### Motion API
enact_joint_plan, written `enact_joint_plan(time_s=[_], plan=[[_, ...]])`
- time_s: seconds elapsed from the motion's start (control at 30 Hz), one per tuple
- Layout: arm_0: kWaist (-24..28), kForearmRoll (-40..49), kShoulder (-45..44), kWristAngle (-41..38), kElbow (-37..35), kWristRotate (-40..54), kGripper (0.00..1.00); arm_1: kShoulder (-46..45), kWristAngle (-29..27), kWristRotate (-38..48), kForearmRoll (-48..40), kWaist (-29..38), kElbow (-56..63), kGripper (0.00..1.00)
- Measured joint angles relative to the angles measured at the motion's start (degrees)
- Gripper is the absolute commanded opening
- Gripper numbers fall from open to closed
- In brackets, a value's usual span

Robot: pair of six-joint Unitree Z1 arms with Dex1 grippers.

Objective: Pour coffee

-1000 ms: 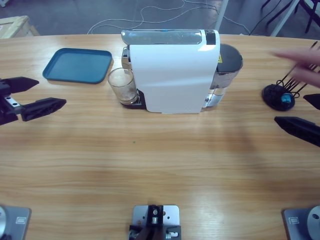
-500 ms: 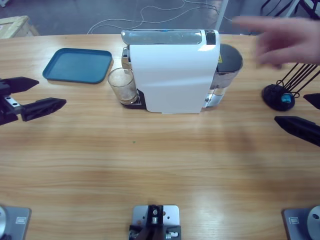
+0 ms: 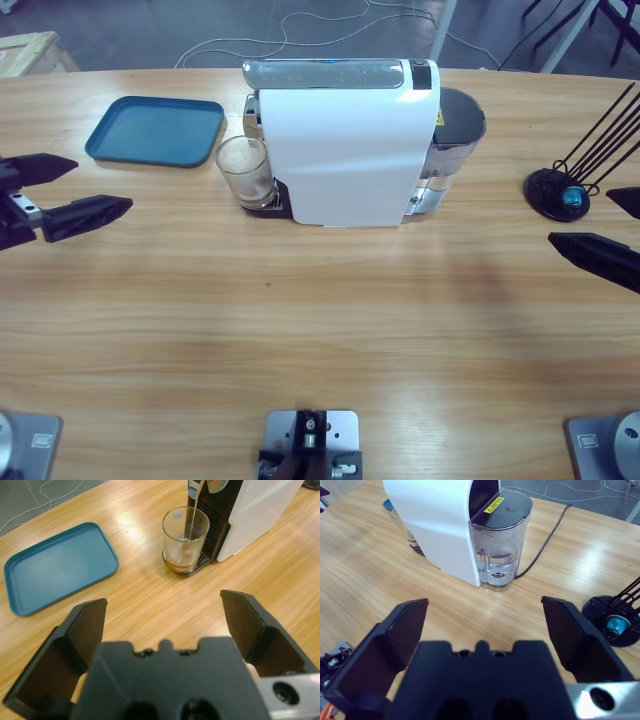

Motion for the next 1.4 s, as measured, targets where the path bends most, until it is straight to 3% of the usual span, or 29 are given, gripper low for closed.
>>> enact_joint_plan(time_s=[0.33,0.77,1.27,1.3,1.33,1.4], plan=[[0.0,-1.9,2.9,-1.1,-0.1,1.1,0.982,1.1,0.0,0.0,0.0,0.0,0.0,1.0],[-0.1,-23.9,26.9,-6.6,-2.3,5.7,0.982,1.1,0.0,0.0,-0.2,0.0,0.1,1.0],[-0.1,-38.9,42.4,-7.6,-5.0,6.0,0.973,1.1,0.0,0.0,-0.4,0.0,0.1,1.0],[-0.1,-39.1,43.0,-7.6,-5.4,6.0,0.918,1.1,0.0,0.0,-0.4,0.0,0.1,1.0],[-0.1,-39.3,43.6,-7.6,-5.7,6.0,0.773,1.1,0.0,0.0,-0.4,0.0,0.1,1.0],[-0.1,-39.6,44.6,-7.6,-6.5,6.0,0.359,1.1,0.0,0.0,-0.4,0.0,0.1,1.0]])
